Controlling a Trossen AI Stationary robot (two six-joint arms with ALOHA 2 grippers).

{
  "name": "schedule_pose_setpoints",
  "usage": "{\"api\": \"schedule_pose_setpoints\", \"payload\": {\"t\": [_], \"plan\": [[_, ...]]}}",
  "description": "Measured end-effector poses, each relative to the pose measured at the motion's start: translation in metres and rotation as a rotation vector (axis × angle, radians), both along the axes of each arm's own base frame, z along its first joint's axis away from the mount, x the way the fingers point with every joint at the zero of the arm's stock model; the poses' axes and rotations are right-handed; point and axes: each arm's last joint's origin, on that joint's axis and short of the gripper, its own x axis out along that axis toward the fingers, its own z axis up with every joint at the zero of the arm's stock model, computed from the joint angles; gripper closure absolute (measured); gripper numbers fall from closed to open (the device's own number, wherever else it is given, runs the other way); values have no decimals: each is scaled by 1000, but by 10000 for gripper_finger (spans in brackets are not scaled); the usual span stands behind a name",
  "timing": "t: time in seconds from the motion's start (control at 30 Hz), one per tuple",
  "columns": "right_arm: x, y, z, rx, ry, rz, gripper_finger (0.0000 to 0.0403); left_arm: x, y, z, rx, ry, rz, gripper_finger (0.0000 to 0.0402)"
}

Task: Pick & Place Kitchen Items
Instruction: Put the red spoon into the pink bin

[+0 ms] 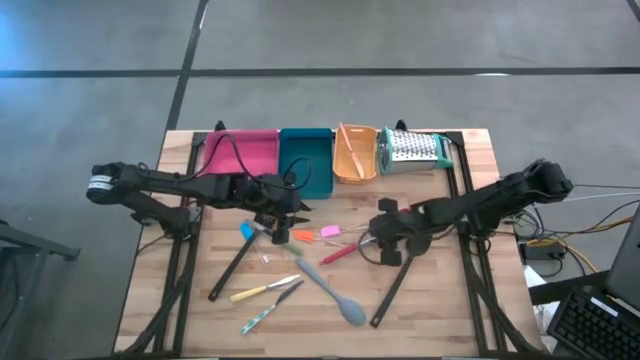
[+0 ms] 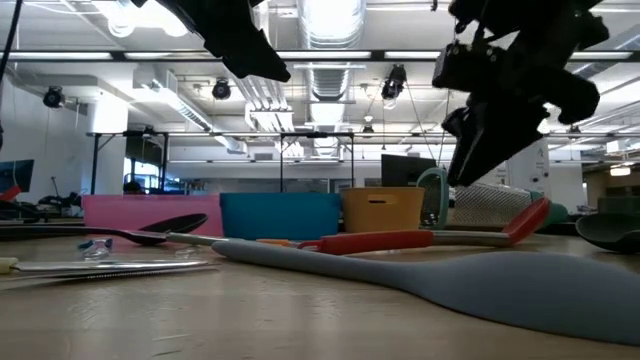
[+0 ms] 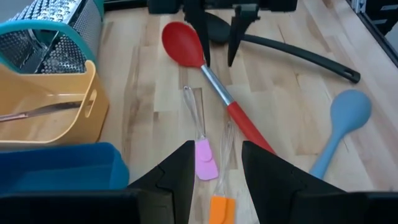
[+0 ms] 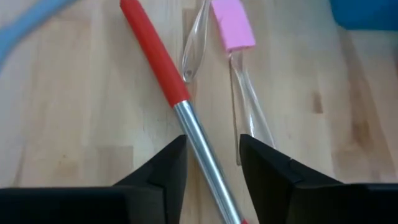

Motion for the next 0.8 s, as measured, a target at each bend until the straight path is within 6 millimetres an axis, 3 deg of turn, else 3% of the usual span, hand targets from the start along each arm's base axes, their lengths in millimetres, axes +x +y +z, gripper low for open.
{"api": "schedule_pose_setpoints", "payload": {"t": [0.43, 0.63, 0.8], "plan": [[33, 7, -44, -23, 177, 39, 245, -1, 1, -1, 46, 16, 22, 264], [43, 9, -57, -9, 237, 52, 284, -1, 1, -2, 48, 22, 24, 264], [44, 10, -50, -21, 239, 71, 342, -1, 2, -2, 49, 22, 27, 264]]}}
